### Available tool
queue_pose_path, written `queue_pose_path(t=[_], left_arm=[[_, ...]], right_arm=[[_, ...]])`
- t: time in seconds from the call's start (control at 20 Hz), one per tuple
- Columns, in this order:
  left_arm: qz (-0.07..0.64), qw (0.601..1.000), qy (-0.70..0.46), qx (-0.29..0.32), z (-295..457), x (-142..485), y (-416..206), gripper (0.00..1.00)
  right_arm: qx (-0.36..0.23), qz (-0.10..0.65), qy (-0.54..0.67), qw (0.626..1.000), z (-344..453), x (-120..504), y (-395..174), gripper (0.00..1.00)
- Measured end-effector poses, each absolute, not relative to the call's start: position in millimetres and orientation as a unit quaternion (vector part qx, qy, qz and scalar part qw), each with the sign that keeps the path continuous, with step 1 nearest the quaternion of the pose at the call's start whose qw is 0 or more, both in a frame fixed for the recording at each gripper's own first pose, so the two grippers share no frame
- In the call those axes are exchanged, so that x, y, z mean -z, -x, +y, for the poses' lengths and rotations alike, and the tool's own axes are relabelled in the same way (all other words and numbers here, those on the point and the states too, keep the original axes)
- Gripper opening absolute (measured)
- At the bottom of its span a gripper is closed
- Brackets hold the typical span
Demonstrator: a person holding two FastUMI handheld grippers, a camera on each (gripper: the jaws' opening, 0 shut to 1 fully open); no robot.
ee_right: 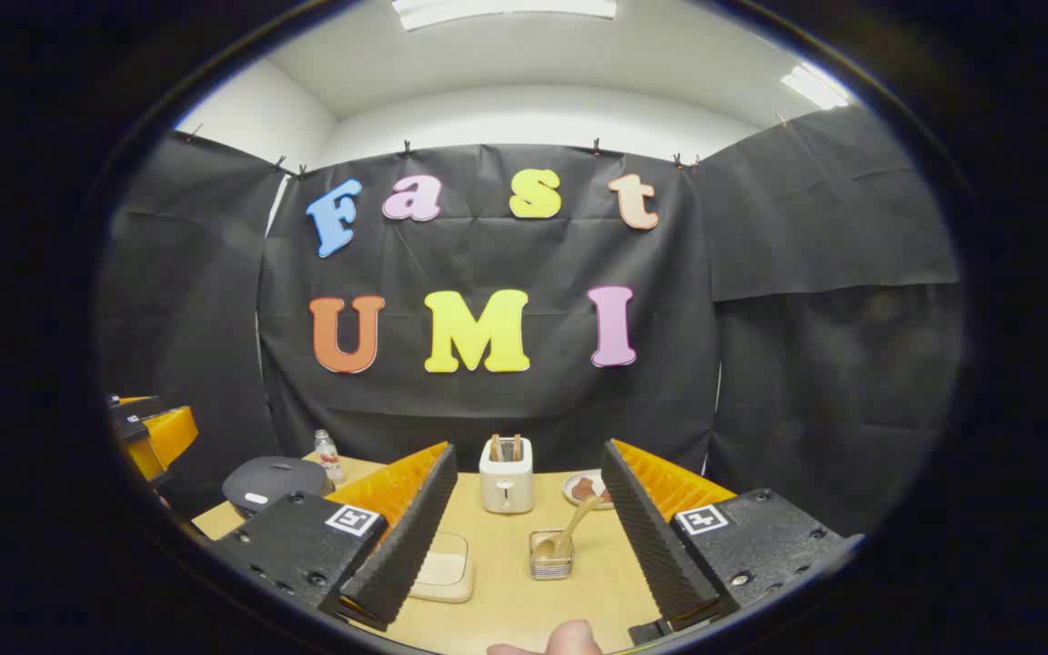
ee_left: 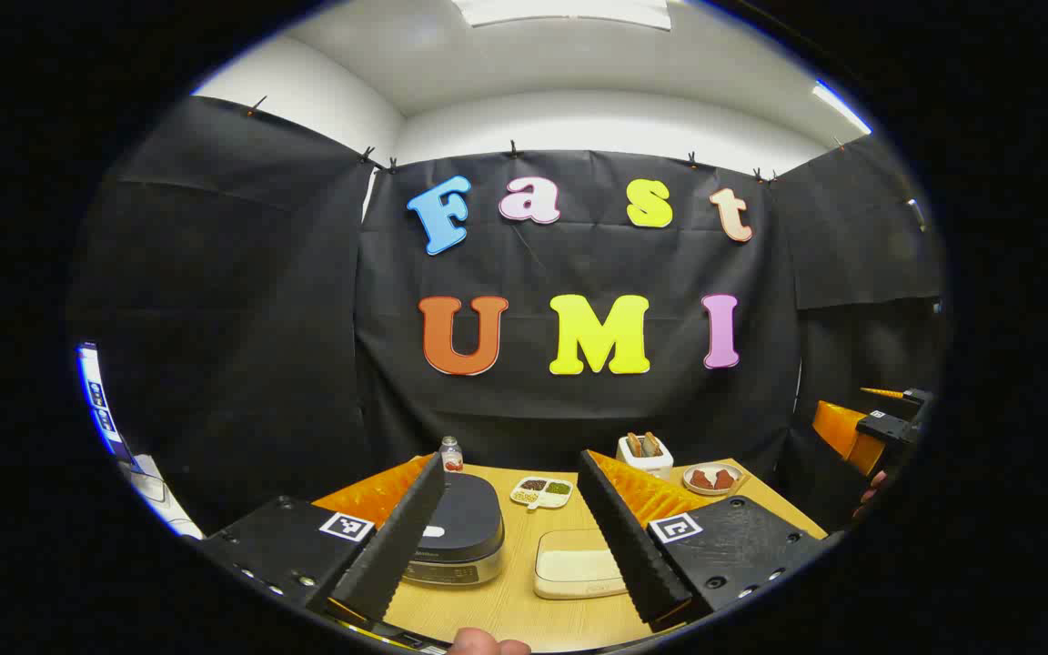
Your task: Close the left gripper, press the button to open the rice cooker; take a wooden spoon from the chopstick holder with the right hand, scoop a spoonful of rice and pour it into the rice cooker, then put the wooden spoon back into the chopstick holder.
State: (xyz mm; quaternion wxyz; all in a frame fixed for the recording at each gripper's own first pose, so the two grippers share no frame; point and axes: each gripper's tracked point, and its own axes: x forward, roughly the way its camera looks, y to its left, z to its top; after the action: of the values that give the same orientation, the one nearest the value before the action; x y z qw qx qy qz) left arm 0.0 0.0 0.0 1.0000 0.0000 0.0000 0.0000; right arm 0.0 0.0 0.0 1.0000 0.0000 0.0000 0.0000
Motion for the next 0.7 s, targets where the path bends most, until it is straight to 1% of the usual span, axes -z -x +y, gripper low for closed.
queue_pose_path(t=[0.05,0.4,0.7], left_arm=[[0.000,1.000,0.001,0.002,-2,-1,-1,0.95],[0.007,1.000,0.003,0.013,-11,3,-11,0.95],[0.011,1.000,0.000,0.003,-8,4,-19,0.95]], right_arm=[[0.002,0.000,0.001,1.000,-2,0,1,1.00],[0.013,-0.002,0.001,1.000,-14,-3,-4,1.00],[0.014,0.005,-0.001,1.000,-20,0,-20,1.00]])
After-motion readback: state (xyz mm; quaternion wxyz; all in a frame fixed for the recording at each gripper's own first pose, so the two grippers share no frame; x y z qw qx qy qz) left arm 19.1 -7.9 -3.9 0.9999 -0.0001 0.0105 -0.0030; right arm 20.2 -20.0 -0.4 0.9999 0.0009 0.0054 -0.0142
